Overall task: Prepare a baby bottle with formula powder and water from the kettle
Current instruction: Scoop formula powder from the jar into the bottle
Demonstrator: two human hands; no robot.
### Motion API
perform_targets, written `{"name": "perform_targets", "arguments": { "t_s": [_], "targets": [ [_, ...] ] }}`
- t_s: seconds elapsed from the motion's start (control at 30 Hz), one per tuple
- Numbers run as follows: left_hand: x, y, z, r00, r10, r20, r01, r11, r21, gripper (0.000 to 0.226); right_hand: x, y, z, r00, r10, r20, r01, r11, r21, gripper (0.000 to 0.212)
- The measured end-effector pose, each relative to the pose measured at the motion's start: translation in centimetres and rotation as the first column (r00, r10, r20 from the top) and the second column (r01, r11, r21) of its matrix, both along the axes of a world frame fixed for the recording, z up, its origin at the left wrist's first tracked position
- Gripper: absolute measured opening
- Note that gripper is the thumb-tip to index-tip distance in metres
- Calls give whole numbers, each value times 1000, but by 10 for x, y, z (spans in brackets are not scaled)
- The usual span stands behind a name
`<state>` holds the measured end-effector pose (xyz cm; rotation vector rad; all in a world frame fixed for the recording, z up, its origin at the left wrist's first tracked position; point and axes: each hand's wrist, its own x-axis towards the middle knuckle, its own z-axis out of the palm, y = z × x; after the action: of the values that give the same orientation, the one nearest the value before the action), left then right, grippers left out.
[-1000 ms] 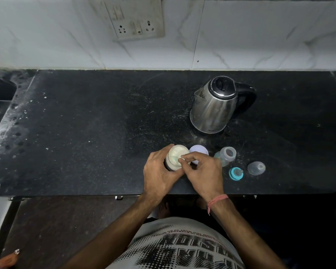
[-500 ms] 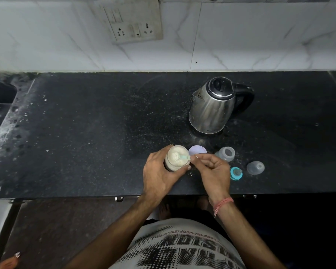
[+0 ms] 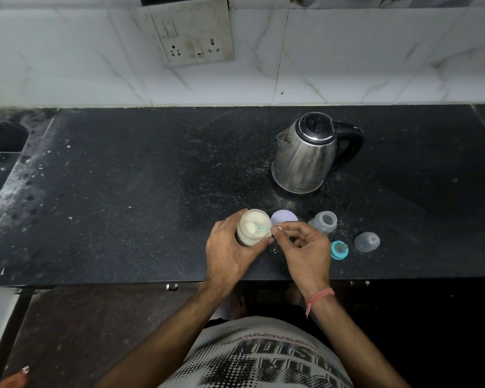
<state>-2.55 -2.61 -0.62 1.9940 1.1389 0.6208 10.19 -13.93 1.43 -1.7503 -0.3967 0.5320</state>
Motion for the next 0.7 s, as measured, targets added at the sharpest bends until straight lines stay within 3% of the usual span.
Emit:
{"name": "perform_targets", "arguments": {
  "t_s": [0.23,0.33,0.43,0.57,0.7],
  "targets": [
    [1,-1,4,1000,-2,-20,2,1000,-7,84,6,-3,8,948,-108,-300,143,985,96,7],
    [0,0,4,999,-37,-20,38,999,35,106,13,-9,16,893,-151,-423,220,968,119,10],
    [4,1,10,992,-130,-4,128,971,201,122,23,-19,26,872,-159,-464,243,962,128,15],
    [25,-3,30,965,-259,50,228,914,335,108,39,-38,30,859,-231,-457,319,940,124,12],
    [57,-10,44,911,-410,46,369,859,355,99,56,-58,32,844,-332,-422,417,900,125,15]
  ]
}}
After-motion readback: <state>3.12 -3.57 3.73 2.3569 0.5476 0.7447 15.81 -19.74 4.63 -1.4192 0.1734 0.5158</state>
